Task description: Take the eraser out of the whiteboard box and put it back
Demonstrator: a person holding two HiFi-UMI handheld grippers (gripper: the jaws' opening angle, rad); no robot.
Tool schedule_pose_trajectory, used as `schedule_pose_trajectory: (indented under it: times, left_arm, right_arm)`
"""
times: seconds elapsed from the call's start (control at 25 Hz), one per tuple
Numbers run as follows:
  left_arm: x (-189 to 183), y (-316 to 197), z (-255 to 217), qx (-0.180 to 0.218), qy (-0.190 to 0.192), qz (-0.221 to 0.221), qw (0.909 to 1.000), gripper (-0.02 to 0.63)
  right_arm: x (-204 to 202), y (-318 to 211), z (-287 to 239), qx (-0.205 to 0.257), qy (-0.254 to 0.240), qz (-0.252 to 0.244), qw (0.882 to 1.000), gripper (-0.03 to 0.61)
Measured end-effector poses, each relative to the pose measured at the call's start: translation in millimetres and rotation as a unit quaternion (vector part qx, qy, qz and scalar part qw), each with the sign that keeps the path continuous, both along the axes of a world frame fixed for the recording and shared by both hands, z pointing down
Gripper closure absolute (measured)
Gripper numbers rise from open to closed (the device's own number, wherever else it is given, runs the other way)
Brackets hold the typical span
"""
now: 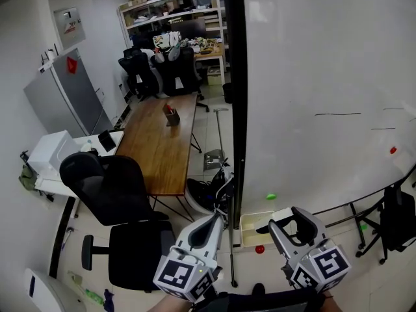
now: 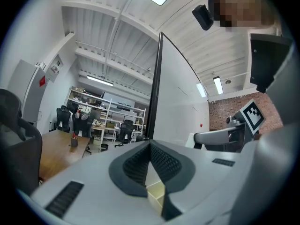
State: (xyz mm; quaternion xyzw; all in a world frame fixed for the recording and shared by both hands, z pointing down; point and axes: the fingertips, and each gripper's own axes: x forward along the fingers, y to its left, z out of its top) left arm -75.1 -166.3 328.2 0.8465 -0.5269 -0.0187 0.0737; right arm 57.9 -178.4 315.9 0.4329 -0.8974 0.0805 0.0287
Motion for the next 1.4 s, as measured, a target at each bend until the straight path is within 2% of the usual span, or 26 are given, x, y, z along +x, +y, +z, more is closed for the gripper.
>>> schedule_pose_trajectory:
  times: [0.24,0.44,0.72,1.2,1.4]
  left_arm:
    - [4,-10,50,-0.037,0.006,0.001,0.9993,0.589]
    - [4,-21,101,-0.075,-0.021,-0.002,0.9969,0.584]
    - [5,-28,157,-0.111,-0.033,-0.014,0.9932,0.584]
    - [9,-28,184,-0.129,-0.037,-0.012,0.9909,0.584]
    - [10,-27,189,-0.135,-0.035,-0.008,0.9902,0.583]
  right_arm:
    - [-4,-12,55,-0.040,0.015,0.005,0.999,0.310]
    - [-1,-28,99,-0.046,0.036,0.023,0.998,0.310]
    - [-2,-36,149,-0.066,0.064,0.030,0.995,0.310]
    - [-3,-38,189,-0.087,0.083,0.044,0.992,0.310]
    - [-8,-35,204,-0.087,0.109,0.047,0.989,0.310]
